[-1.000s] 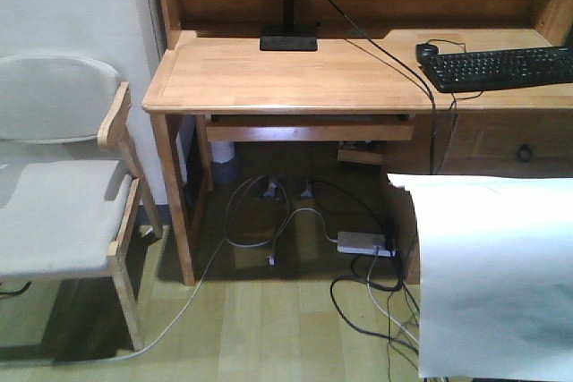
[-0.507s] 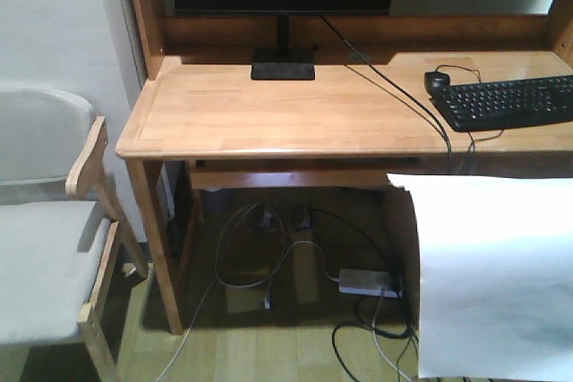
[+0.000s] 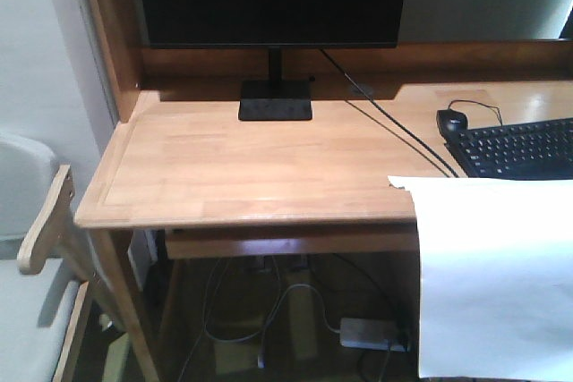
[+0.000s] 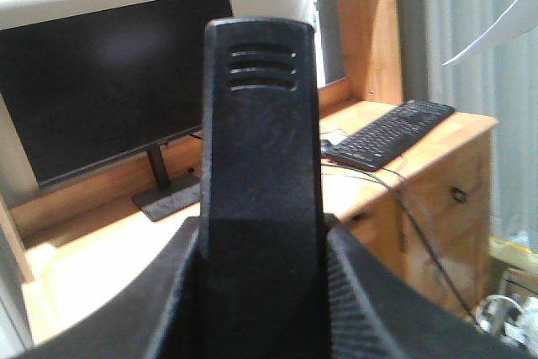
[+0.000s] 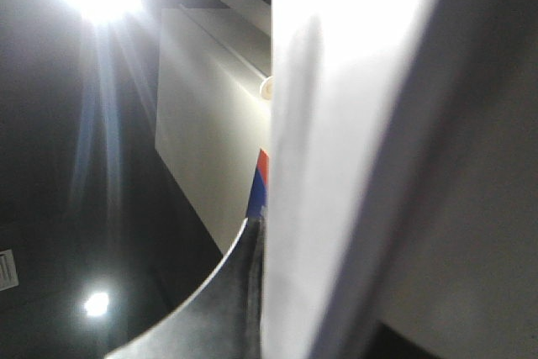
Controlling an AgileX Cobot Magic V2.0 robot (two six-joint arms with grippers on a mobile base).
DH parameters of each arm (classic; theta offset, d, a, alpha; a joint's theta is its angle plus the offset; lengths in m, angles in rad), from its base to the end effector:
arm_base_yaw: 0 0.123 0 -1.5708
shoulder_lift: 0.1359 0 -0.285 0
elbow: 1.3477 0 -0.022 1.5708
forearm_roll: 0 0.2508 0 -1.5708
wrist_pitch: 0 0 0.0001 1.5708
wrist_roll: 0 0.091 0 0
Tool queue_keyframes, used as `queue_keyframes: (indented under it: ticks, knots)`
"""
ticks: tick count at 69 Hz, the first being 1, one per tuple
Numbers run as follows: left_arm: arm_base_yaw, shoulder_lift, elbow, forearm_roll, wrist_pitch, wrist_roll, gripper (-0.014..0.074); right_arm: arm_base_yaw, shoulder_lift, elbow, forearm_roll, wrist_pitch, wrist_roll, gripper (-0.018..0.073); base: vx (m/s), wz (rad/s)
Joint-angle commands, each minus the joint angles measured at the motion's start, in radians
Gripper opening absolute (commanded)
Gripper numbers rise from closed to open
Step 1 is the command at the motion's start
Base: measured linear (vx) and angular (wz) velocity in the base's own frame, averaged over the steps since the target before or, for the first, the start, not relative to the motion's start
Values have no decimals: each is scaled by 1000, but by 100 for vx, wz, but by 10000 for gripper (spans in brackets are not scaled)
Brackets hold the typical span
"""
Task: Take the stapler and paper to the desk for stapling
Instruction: 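Drive up to the desk in front of the monitor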
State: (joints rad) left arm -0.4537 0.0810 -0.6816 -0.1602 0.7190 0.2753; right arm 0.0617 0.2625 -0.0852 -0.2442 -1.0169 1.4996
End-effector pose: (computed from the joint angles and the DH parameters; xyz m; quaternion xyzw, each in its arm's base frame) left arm -0.0114 -0.0051 0.3582 0.2490 0.6711 -0.1412 0.6839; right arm 0.0424 0.0214 0.3033 0.1177 0.3144 0.6427 0.6886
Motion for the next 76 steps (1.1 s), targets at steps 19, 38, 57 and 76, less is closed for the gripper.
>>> queue_keyframes:
  ticks: [19, 38, 57, 76]
  knots:
    - [-9, 16, -27, -15, -115, -6, -6, -2, 12, -26, 9, -45, -6, -6, 37, -1]
    - [-9, 16, -27, -15, -115, -6, -6, -2, 12, -26, 8, -45, -6, -6, 33, 5]
    - [-9, 16, -27, -15, -115, -6, -6, -2, 12, -26, 8, -45, -6, -6, 28, 6]
    - [-9, 16, -27, -15, -115, -6, -6, -2, 12, -26, 8, -45, -6, -6, 21, 6]
